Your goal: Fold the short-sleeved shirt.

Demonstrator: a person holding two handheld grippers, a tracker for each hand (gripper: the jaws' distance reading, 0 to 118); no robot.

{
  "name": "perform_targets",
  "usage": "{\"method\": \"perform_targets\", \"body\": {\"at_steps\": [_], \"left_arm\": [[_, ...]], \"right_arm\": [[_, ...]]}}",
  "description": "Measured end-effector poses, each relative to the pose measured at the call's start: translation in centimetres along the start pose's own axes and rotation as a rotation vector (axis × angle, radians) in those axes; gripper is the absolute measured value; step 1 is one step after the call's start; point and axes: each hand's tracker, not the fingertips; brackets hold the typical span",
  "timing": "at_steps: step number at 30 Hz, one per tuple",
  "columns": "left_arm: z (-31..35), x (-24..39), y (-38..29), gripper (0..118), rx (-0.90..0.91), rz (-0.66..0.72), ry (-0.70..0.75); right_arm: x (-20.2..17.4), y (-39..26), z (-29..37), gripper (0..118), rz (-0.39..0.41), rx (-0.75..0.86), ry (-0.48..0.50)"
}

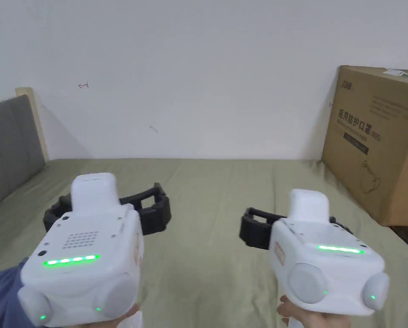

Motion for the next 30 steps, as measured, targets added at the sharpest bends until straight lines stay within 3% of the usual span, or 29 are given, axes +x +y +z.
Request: {"method": "perform_targets", "body": {"at_steps": [2,6,10,12,14,15,16,17,18,19,21,22,30], "left_arm": [[0.1,0.2,-0.6,118,-0.001,-0.029,-0.035],[-0.3,-0.3,-1.0,118,-0.11,0.061,-0.084],[-0.2,-0.6,-0.9,118,-0.111,0.061,-0.095],[-0.2,-0.5,-0.6,117,-0.115,0.038,-0.086],[-0.1,-0.7,-0.5,98,-0.135,0.023,-0.089],[0.0,-0.8,-0.7,67,-0.132,0.035,-0.113],[0.1,-0.9,-0.8,41,-0.132,0.054,-0.121],[0.2,-0.8,-0.8,21,-0.151,0.063,-0.117],[0.0,-0.9,-1.0,10,-0.173,0.078,-0.116],[-0.1,-1.0,-1.2,10,-0.181,0.088,-0.114],[-0.1,-1.2,-1.6,6,-0.18,0.096,-0.141],[0.0,-1.1,-1.7,0,-0.177,0.09,-0.14],[-0.3,-0.8,-1.3,0,-0.15,0.021,-0.155]], "right_arm": [[1.0,-1.5,0.0,118,0.027,0.06,0.019],[-0.5,-1.9,1.8,118,0.218,0.168,-0.013],[-1.4,-0.4,3.3,118,0.228,0.264,-0.001],[-1.4,-0.1,4.0,117,0.256,0.314,0.058],[-2.0,-0.1,4.4,117,0.304,0.298,0.024],[-2.1,-0.1,4.4,115,0.326,0.269,0.001],[-2.1,-0.4,4.4,107,0.323,0.274,0.016],[-2.0,-0.7,4.4,86,0.32,0.276,0.012],[-1.9,-0.9,4.3,31,0.309,0.279,0.026],[-2.0,-0.9,4.2,31,0.291,0.258,0.014],[-1.6,-1.5,3.6,3,0.26,0.249,-0.007],[-1.3,-1.6,3.5,3,0.256,0.248,0.001],[-1.4,-1.4,2.3,0,0.23,0.167,0.056]]}}
